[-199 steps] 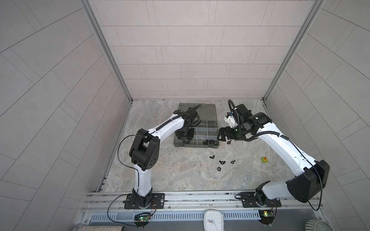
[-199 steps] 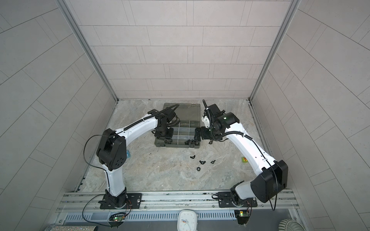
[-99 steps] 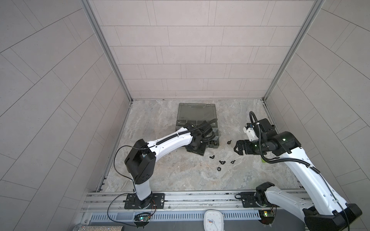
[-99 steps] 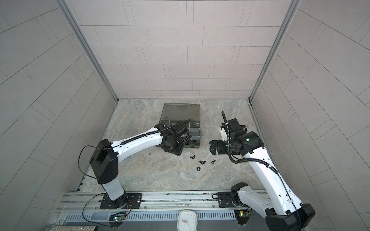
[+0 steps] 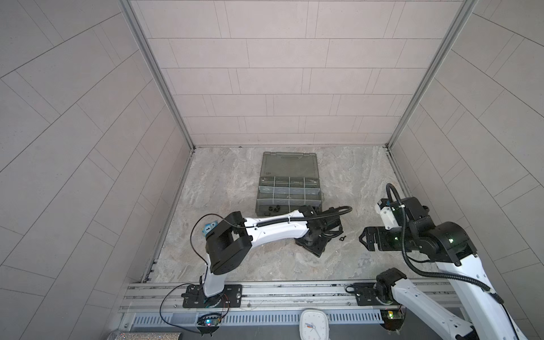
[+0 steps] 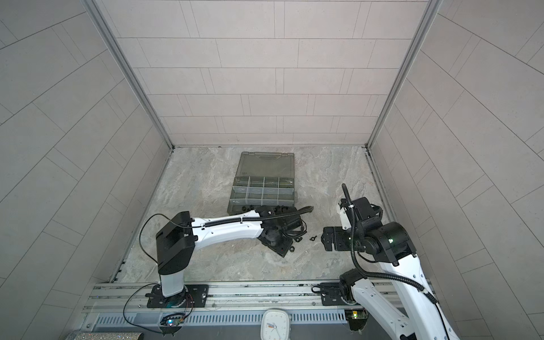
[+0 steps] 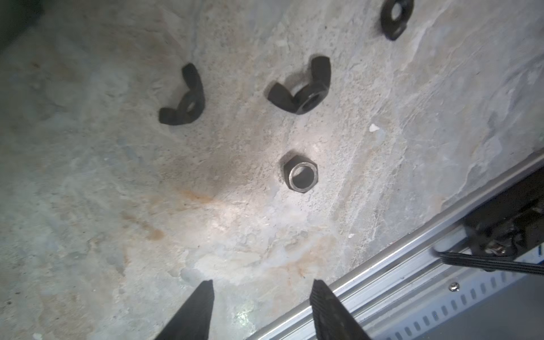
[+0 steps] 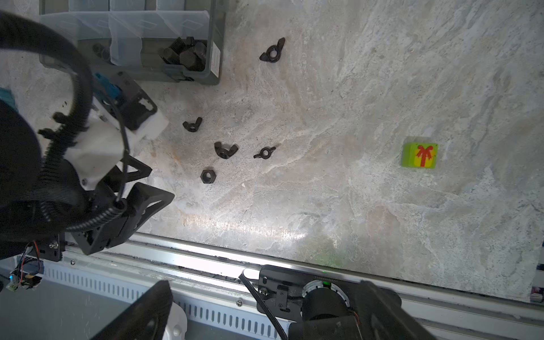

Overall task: Sort the screws and nuts into containers
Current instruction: Pick up the nut from the bottom-center of the table.

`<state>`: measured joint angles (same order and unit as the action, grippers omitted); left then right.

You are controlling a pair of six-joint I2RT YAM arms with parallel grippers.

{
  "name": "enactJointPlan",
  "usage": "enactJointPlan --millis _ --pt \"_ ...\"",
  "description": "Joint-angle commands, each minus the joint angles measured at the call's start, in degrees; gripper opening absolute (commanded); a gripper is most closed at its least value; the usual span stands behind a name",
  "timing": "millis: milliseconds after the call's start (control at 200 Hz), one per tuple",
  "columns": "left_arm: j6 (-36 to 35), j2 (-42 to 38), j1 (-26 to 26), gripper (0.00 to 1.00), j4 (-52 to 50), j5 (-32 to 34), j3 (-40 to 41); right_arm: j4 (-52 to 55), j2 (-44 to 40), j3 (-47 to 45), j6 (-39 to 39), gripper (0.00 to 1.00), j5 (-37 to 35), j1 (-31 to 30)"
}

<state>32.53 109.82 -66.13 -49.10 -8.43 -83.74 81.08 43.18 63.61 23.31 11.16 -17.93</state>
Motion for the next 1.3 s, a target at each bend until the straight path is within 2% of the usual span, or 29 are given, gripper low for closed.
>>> enactJointPlan --millis 0,330,881,1296 --pt "-0.6 2.4 -1.2 0.59 0.7 1.9 -2.3 3.0 -1.3 -0.2 1.2 0.99 -1.0 0.3" --pt "-2.8 8.1 -2.3 0.59 1.1 2.0 -6.5 4.3 -2.1 2.1 3.1 0.99 -2.8 0.3" --pt "-2.7 12.6 -2.3 0.58 2.3 2.1 -9.9 7.7 -5.1 1.7 3.3 0.99 -4.7 0.3" --pt "-3.1 14.7 -1.9 0.53 1.1 3.2 -11.3 7.4 -5.7 0.7 3.6 0.99 -5.0 0.3"
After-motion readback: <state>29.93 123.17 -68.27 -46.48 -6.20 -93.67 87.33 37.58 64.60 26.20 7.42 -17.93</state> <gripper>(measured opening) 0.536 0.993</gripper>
